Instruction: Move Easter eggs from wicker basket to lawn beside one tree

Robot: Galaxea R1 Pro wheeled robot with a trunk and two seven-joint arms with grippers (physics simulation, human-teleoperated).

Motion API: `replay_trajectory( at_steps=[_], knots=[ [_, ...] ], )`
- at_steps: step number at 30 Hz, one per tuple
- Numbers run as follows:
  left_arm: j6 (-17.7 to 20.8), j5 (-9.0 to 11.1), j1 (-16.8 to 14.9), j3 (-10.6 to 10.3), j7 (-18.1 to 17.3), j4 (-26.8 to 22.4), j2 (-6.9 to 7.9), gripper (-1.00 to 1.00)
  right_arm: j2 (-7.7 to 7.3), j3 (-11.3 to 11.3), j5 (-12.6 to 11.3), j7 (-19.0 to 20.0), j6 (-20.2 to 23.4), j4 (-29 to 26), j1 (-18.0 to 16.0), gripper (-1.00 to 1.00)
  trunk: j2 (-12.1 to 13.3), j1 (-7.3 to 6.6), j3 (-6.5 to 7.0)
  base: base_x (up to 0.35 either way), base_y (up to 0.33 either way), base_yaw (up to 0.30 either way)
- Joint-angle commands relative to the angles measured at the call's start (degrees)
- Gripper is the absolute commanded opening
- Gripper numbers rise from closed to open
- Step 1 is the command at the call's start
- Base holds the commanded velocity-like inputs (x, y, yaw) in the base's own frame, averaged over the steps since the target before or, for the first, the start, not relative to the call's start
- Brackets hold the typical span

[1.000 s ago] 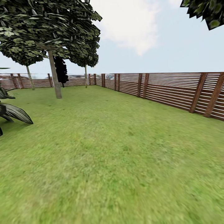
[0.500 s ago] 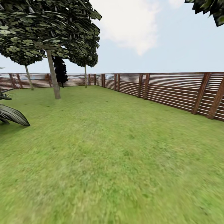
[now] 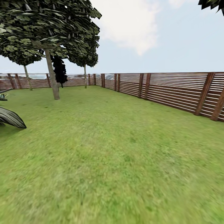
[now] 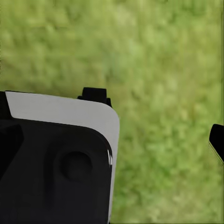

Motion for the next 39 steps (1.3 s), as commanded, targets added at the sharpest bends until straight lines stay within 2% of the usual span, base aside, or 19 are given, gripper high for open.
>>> replay_trajectory(
  at_steps=[1,39],
  knots=[
    [-0.08,-0.08,0.04,0.02,-0.07,-0.11,0.01,1.00,-0.01,-0.02,0.54,-0.04,-0.33,0.20,-0.09,1.00,-0.02,0.04,-0.05,0.337,0.000,0.000],
    [-0.08,-0.08,0.04,0.02,-0.07,-0.07,0.01,1.00,-0.01,-0.07,0.54,-0.04,-0.28,0.20,-0.09,1.00,-0.02,0.04,-0.05,0.337,0.000,0.018]
  ],
)
